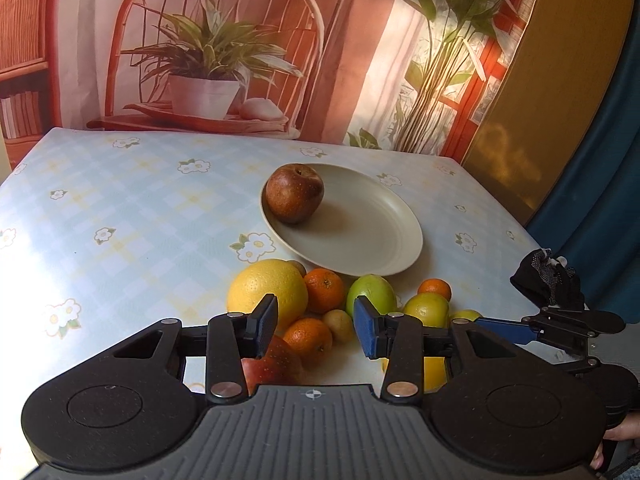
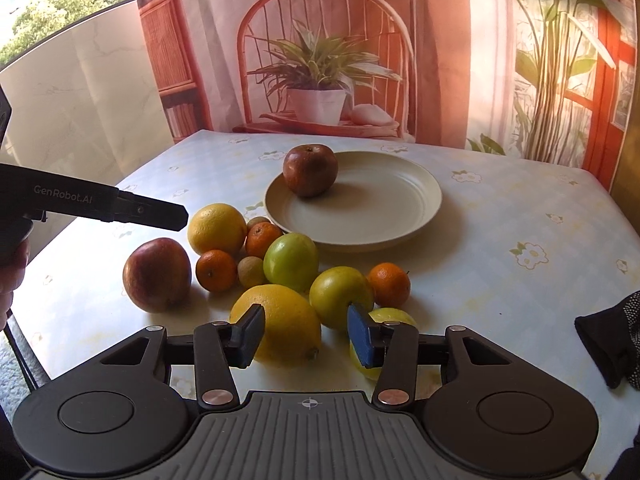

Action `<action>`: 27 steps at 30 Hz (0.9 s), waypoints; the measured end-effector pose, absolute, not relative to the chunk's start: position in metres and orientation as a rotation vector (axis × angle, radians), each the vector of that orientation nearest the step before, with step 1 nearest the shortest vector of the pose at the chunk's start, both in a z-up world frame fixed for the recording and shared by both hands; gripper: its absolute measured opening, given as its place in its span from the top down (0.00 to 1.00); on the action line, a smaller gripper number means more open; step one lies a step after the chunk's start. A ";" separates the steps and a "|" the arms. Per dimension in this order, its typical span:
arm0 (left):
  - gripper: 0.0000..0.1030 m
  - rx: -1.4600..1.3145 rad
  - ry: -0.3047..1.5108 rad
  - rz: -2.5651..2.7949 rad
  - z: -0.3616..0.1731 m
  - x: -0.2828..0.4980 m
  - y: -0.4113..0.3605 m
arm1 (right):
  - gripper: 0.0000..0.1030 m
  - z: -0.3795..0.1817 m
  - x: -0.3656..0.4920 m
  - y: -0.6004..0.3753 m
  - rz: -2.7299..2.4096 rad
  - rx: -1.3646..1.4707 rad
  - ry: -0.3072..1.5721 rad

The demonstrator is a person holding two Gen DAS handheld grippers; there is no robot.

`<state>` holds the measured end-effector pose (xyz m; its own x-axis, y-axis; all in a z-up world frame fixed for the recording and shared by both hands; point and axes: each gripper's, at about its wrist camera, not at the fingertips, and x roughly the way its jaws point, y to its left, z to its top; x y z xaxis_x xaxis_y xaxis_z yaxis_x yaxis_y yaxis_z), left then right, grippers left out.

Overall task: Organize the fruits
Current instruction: 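Withdraw the left tool and move it over the yellow grapefruit, then close the left gripper on the yellow grapefruit and lift it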

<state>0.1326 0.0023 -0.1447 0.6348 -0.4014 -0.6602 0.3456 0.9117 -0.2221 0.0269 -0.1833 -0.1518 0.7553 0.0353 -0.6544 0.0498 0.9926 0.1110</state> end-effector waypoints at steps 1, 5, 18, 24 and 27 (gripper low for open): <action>0.58 -0.081 0.774 -0.441 -0.147 0.131 -0.001 | 0.59 -0.153 0.025 -0.182 -0.002 0.114 0.718; 0.65 -0.079 0.784 -0.484 -0.153 0.127 -0.014 | 0.59 -0.158 0.025 -0.174 0.021 0.059 0.737; 0.70 -0.141 0.897 -0.598 -0.174 0.143 -0.039 | 0.64 -0.168 0.023 -0.168 0.065 0.072 0.780; 0.71 -0.168 0.927 -0.643 -0.181 0.147 -0.043 | 0.64 -0.170 0.020 -0.168 0.079 0.084 0.800; 0.71 -0.172 0.937 -0.662 -0.183 0.152 -0.047 | 0.64 -0.171 0.019 -0.169 0.095 0.099 0.810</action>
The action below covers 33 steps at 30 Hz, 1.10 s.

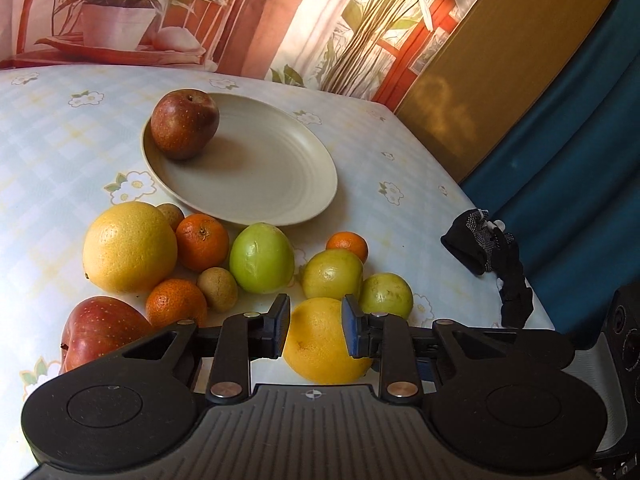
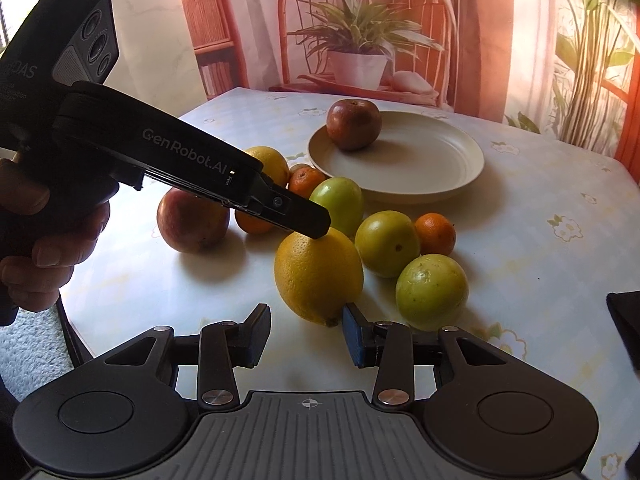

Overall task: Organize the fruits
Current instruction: 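Close the left gripper on the yellow grapefruit and lift it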

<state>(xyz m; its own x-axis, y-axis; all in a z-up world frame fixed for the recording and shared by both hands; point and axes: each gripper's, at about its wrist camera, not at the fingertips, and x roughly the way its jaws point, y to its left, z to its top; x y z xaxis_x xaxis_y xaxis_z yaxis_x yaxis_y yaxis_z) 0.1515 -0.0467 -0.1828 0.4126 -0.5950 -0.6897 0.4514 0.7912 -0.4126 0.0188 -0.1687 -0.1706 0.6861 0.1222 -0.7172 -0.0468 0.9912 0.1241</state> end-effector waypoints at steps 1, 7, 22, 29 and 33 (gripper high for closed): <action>0.71 -0.176 0.944 -0.674 -0.183 0.154 -0.049 | 0.64 -0.171 0.019 -0.169 0.094 0.102 0.813; 0.71 -0.160 0.946 -0.706 -0.184 0.154 -0.056 | 0.62 -0.177 0.024 -0.177 0.049 0.136 0.823; 0.60 -0.297 0.995 -0.680 -0.196 0.162 -0.044 | 0.58 -0.186 0.029 -0.181 0.046 0.179 0.798; 0.58 -0.350 1.018 -0.682 -0.203 0.165 -0.042 | 0.58 -0.187 0.027 -0.183 0.045 0.194 0.786; 0.56 -0.342 1.013 -0.680 -0.204 0.164 -0.044 | 0.58 -0.187 0.027 -0.183 0.044 0.192 0.781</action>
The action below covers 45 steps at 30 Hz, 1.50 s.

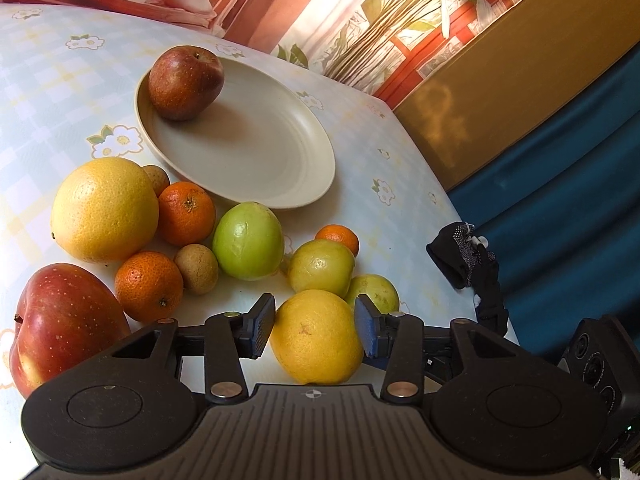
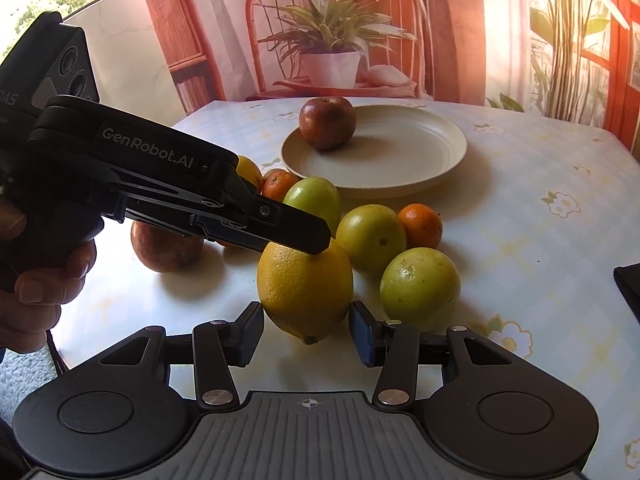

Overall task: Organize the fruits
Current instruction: 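Close the left gripper on the yellow grapefruit and lift it, then carry the grapefruit onto the plate beside the apple and release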

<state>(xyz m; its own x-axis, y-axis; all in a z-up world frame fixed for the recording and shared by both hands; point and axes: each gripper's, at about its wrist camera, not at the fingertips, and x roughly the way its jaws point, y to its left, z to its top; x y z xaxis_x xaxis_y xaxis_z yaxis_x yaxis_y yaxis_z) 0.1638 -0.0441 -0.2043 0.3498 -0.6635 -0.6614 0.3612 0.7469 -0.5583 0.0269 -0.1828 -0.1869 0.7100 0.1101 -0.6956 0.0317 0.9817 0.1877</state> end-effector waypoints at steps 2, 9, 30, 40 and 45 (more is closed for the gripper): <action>0.56 -0.334 1.010 -0.680 -0.204 0.163 -0.045 | 0.58 -0.187 0.027 -0.183 0.042 0.197 0.779; 0.55 -0.306 0.977 -0.681 -0.192 0.160 -0.046 | 0.58 -0.178 0.028 -0.178 0.036 0.172 0.767; 0.55 -0.275 0.872 -0.574 -0.136 0.243 -0.040 | 0.58 -0.121 0.147 -0.189 0.139 0.067 0.745; 0.55 -0.271 0.954 -0.499 -0.163 0.276 -0.037 | 0.58 -0.151 0.194 -0.191 0.174 0.070 0.848; 0.55 -0.268 0.984 -0.478 -0.175 0.281 -0.036 | 0.58 -0.165 0.204 -0.192 0.189 0.072 0.890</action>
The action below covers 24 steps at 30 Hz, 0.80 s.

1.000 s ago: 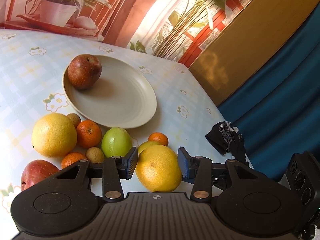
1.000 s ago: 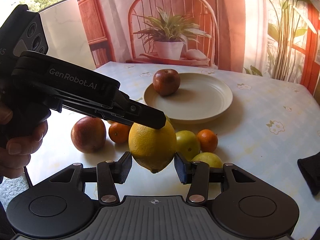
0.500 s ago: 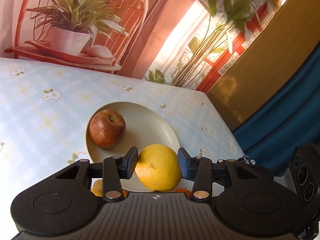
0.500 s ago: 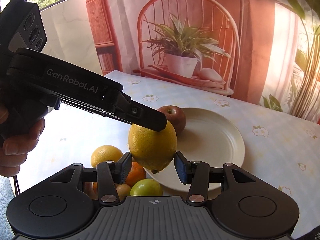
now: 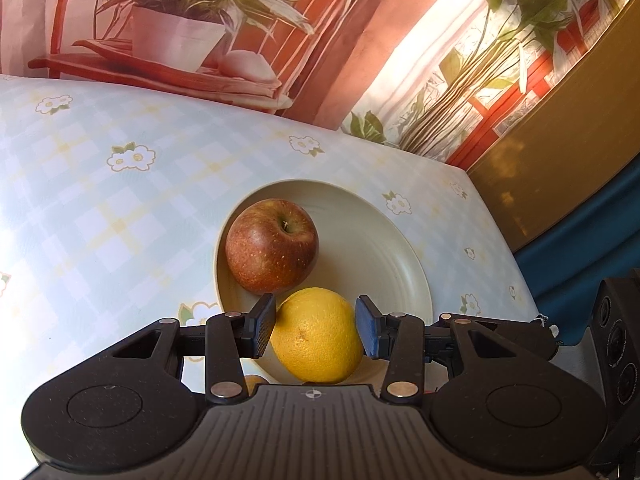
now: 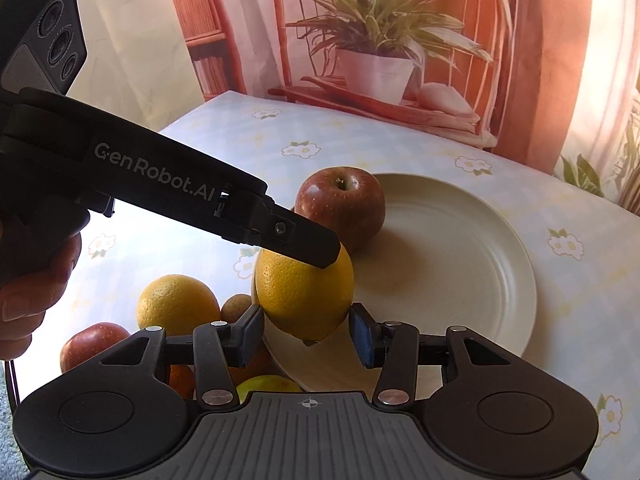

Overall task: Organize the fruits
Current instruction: 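Carry the grapefruit onto the plate beside the apple and release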

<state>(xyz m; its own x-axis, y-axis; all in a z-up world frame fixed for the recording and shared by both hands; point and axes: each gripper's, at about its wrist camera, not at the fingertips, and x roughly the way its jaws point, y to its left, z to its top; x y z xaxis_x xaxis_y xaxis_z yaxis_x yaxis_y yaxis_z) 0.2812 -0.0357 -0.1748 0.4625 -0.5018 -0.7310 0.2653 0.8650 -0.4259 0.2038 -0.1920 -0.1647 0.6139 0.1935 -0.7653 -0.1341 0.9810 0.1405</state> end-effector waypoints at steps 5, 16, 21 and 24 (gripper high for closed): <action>0.55 -0.275 0.987 -0.461 -0.177 0.284 -0.032 | 0.58 -0.168 0.208 -0.196 0.199 0.119 0.895; 0.56 -0.257 0.984 -0.420 -0.177 0.285 -0.031 | 0.57 -0.175 0.215 -0.202 0.207 0.225 0.915; 0.57 -0.220 0.970 -0.418 -0.175 0.283 -0.035 | 0.55 -0.174 0.215 -0.200 0.195 0.219 0.919; 0.57 -0.193 0.954 -0.406 -0.174 0.281 -0.036 | 0.55 -0.172 0.211 -0.199 0.185 0.212 0.915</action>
